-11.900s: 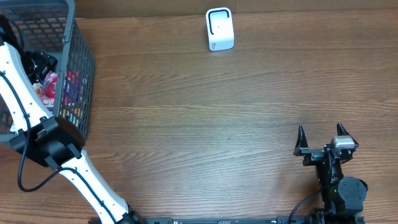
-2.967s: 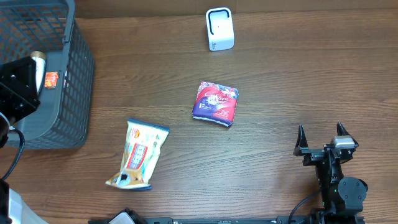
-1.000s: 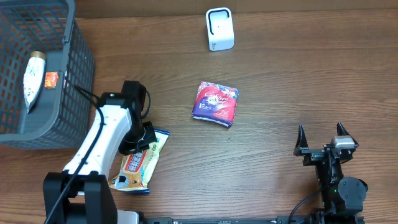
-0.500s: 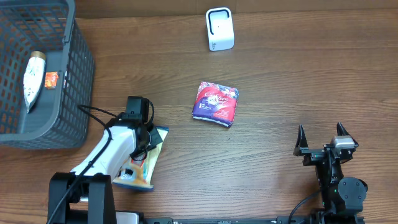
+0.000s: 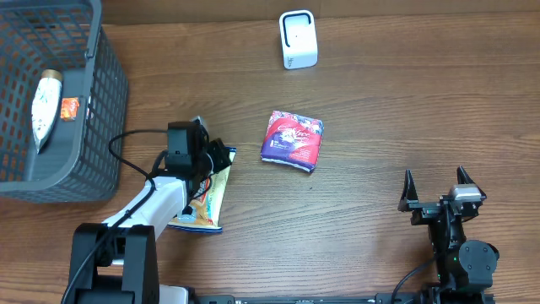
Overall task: Scan the item barcode
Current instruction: 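Grasp the yellow snack bag and reposition it beside the red-purple pack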
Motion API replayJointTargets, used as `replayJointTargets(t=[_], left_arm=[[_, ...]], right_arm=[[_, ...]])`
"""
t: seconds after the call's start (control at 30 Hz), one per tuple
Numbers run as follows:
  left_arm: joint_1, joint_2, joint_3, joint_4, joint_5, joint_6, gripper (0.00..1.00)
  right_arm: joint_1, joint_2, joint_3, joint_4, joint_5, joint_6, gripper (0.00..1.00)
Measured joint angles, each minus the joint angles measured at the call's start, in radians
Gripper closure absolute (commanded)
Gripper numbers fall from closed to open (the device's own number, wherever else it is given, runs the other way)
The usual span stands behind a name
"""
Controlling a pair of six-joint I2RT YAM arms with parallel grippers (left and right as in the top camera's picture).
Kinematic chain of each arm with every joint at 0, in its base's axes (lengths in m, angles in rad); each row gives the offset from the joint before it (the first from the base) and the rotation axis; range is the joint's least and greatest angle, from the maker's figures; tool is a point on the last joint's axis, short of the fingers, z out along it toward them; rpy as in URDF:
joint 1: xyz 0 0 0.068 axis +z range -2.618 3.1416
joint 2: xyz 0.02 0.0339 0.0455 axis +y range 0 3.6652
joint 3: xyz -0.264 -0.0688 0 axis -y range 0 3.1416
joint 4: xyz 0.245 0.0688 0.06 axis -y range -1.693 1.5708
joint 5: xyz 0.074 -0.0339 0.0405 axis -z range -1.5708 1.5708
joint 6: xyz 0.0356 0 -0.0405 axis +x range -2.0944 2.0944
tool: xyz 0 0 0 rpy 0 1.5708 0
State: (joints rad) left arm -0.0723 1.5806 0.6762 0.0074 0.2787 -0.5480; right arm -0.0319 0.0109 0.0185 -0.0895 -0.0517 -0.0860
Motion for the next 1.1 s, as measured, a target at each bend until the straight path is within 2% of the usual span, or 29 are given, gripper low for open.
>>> replayJointTargets(t=[0.07, 0.13, 0.2, 0.27, 0.43, 0.6, 0.77, 1.1], left_arm=[[0.001, 0.0, 0.012, -0.005, 0.049, 0.011, 0.96], [0.003, 0.0, 0.055, -0.096, 0.091, 0.029, 0.96], [0.007, 0.0, 0.138, -0.242, 0.121, 0.054, 0.96], [0.01, -0.001, 0.258, -0.489, 0.114, 0.087, 0.96], [0.014, -0.018, 0.568, -0.978, -0.046, 0.13, 0.96], [0.014, -0.045, 0.669, -1.233, -0.279, 0.077, 0.96], [0.014, -0.045, 0.608, -1.253, -0.4, -0.02, 0.96], [0.014, -0.042, 0.262, -1.019, -0.441, -0.109, 0.96]], right_arm=[[0.0, 0.0, 0.0, 0.0, 0.0, 0.0, 0.0], [0.0, 0.0, 0.0, 0.0, 0.0, 0.0, 0.0], [0.0, 0.0, 0.0, 0.0, 0.0, 0.0, 0.0], [0.0, 0.0, 0.0, 0.002, 0.0, 0.0, 0.0], [0.0, 0.0, 0.0, 0.0, 0.0, 0.0, 0.0], [0.0, 0.0, 0.0, 0.0, 0.0, 0.0, 0.0], [0.0, 0.0, 0.0, -0.001, 0.001, 0.0, 0.0], [0.0, 0.0, 0.0, 0.0, 0.0, 0.0, 0.0]])
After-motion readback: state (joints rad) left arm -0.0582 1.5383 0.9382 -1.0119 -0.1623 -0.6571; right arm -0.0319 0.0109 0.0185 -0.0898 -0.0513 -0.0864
